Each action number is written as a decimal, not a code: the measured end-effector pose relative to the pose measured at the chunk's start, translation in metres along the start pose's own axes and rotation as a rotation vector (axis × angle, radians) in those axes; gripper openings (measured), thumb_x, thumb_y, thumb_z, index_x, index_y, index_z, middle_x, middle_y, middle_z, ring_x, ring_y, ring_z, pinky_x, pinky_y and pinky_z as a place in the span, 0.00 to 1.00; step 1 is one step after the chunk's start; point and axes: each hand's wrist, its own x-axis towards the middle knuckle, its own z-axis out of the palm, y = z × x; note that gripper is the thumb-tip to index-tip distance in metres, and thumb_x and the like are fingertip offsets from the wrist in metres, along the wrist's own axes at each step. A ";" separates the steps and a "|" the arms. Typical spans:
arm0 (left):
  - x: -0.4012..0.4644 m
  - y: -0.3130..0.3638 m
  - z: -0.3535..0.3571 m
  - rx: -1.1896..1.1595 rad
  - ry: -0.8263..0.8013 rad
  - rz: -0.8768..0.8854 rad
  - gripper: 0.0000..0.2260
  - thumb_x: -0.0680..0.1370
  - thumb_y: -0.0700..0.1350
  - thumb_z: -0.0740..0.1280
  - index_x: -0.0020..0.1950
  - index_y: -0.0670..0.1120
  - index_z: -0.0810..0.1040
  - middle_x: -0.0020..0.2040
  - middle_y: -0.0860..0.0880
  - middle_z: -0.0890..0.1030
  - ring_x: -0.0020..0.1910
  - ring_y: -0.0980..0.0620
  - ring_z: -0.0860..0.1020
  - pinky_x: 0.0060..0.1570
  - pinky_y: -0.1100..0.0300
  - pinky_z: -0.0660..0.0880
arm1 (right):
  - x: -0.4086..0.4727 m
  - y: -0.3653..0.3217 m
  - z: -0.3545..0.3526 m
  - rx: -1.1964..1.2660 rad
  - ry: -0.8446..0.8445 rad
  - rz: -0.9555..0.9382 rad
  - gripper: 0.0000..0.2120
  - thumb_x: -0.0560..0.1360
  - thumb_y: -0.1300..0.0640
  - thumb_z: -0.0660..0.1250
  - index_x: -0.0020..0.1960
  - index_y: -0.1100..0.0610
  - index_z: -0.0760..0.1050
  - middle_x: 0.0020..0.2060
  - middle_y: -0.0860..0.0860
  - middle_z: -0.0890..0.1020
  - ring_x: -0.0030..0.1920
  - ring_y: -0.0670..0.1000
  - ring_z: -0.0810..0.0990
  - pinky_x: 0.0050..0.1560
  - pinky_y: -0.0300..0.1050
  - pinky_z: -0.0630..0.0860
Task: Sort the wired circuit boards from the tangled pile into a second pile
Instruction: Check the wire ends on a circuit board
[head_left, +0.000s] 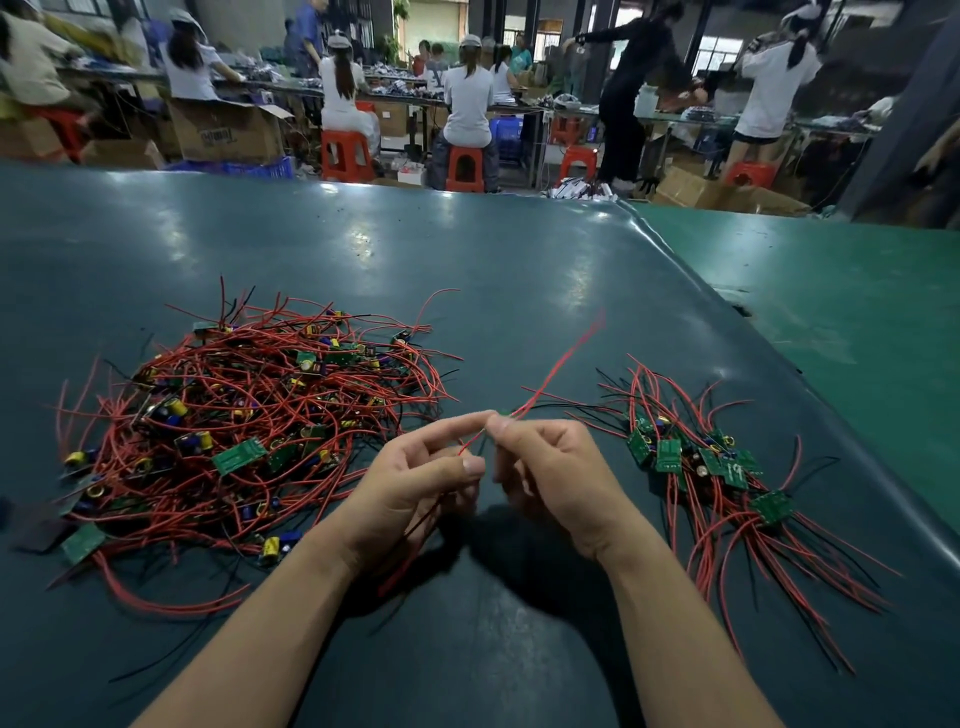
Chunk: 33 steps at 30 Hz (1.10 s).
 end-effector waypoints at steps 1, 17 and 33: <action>0.000 0.001 0.000 -0.006 0.016 -0.001 0.21 0.69 0.34 0.70 0.63 0.39 0.79 0.34 0.44 0.70 0.32 0.52 0.73 0.35 0.63 0.71 | 0.002 0.000 -0.001 0.023 0.100 -0.030 0.24 0.79 0.50 0.65 0.26 0.54 0.77 0.18 0.50 0.73 0.18 0.45 0.65 0.20 0.32 0.59; 0.003 -0.009 -0.013 0.907 0.620 0.697 0.05 0.76 0.38 0.67 0.47 0.47 0.82 0.35 0.57 0.79 0.34 0.54 0.76 0.37 0.64 0.72 | 0.013 0.006 -0.008 0.800 0.840 0.104 0.18 0.82 0.47 0.57 0.42 0.58 0.75 0.28 0.51 0.75 0.17 0.45 0.63 0.20 0.32 0.59; 0.000 -0.006 -0.030 1.622 0.835 0.423 0.06 0.74 0.40 0.72 0.48 0.49 0.84 0.46 0.50 0.84 0.48 0.42 0.78 0.52 0.48 0.66 | 0.017 0.011 -0.007 0.771 0.752 0.144 0.17 0.82 0.51 0.57 0.39 0.57 0.75 0.21 0.47 0.70 0.18 0.44 0.60 0.19 0.33 0.56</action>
